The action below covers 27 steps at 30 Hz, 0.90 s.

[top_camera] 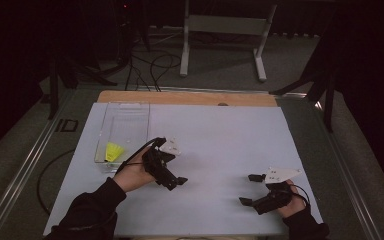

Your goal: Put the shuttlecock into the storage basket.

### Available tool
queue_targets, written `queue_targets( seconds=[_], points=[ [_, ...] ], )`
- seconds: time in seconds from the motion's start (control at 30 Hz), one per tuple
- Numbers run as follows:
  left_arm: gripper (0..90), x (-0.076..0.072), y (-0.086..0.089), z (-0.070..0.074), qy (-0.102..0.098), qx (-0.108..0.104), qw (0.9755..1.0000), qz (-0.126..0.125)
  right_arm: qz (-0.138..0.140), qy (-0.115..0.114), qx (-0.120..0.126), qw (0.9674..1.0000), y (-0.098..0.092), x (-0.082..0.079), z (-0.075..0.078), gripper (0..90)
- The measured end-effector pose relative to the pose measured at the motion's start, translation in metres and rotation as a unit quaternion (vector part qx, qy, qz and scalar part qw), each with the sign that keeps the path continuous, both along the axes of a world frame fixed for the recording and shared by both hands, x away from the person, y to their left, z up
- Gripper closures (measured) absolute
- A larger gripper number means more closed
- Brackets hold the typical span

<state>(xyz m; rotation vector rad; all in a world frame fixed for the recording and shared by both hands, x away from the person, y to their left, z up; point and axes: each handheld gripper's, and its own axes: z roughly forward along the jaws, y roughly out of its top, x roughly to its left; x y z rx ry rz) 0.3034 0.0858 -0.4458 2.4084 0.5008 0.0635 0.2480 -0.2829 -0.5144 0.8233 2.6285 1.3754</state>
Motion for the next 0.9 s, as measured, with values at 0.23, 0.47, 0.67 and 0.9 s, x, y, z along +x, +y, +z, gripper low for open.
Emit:
queue_targets(
  seconds=[0.23, 0.47, 0.67, 0.9],
  points=[
    [0.0, -0.008, 0.004, -0.011, 0.008, -0.001, 1.0000, -0.003, -0.001, 0.003, -0.001, 1.0000, 0.001, -0.001, 0.000, 9.6],
    [0.0, -0.021, 0.013, -0.020, 0.007, -0.006, 0.9999, -0.009, 0.004, 0.002, -0.005, 1.0000, 0.002, 0.000, -0.002, 9.7],
    [0.0, -0.028, 0.021, -0.029, 0.012, -0.007, 0.9999, -0.003, 0.005, 0.005, -0.010, 0.9999, 0.002, -0.001, -0.003, 9.6],
    [0.0, -0.037, 0.031, -0.037, 0.010, -0.006, 0.9999, -0.003, 0.005, 0.000, -0.009, 0.9999, 0.003, -0.001, -0.003, 9.7]
  ],
)
